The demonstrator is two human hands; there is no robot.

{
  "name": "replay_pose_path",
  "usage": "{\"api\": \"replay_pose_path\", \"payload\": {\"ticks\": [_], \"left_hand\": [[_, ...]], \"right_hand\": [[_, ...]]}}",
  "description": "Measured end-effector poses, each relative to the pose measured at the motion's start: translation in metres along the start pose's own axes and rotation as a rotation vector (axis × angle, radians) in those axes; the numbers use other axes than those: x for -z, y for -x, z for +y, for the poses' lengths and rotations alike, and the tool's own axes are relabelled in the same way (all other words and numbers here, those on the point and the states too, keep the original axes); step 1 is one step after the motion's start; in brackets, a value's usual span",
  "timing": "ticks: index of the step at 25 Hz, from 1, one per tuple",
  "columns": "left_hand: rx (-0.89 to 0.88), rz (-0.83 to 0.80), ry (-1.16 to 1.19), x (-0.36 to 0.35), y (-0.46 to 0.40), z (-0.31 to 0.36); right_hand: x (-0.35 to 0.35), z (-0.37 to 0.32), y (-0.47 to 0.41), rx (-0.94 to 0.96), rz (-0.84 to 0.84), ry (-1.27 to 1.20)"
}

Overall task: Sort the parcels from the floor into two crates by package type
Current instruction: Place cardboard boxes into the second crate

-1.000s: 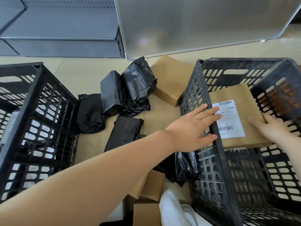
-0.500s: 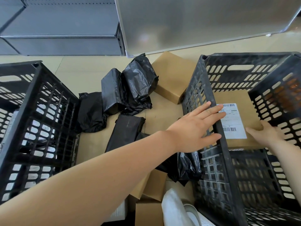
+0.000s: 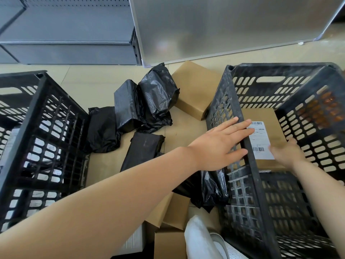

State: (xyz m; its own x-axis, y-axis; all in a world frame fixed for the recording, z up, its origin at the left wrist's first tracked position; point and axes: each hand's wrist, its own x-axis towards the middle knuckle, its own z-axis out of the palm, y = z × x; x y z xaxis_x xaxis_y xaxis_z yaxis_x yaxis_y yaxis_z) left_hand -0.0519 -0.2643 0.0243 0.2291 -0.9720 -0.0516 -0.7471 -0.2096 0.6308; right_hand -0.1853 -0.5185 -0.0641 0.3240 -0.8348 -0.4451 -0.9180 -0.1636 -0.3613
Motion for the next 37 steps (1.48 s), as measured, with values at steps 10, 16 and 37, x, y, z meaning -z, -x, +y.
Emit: {"api": "replay_pose_path", "payload": {"ticks": [10,16,37], "left_hand": [[0.430,0.160,0.186,0.039,0.024,-0.052],[0.754,0.244,0.288,0.050,0.059,-0.130],[0.871,0.375,0.091,0.041,0.090,-0.229]], "right_hand": [[0.066,-0.159,0.091,0.408,0.357,-0.503],[0.011,-0.225,0.118,0.689,0.217,-0.359],[-0.157,-0.246,-0.003,0.506,-0.208,0.533]]}}
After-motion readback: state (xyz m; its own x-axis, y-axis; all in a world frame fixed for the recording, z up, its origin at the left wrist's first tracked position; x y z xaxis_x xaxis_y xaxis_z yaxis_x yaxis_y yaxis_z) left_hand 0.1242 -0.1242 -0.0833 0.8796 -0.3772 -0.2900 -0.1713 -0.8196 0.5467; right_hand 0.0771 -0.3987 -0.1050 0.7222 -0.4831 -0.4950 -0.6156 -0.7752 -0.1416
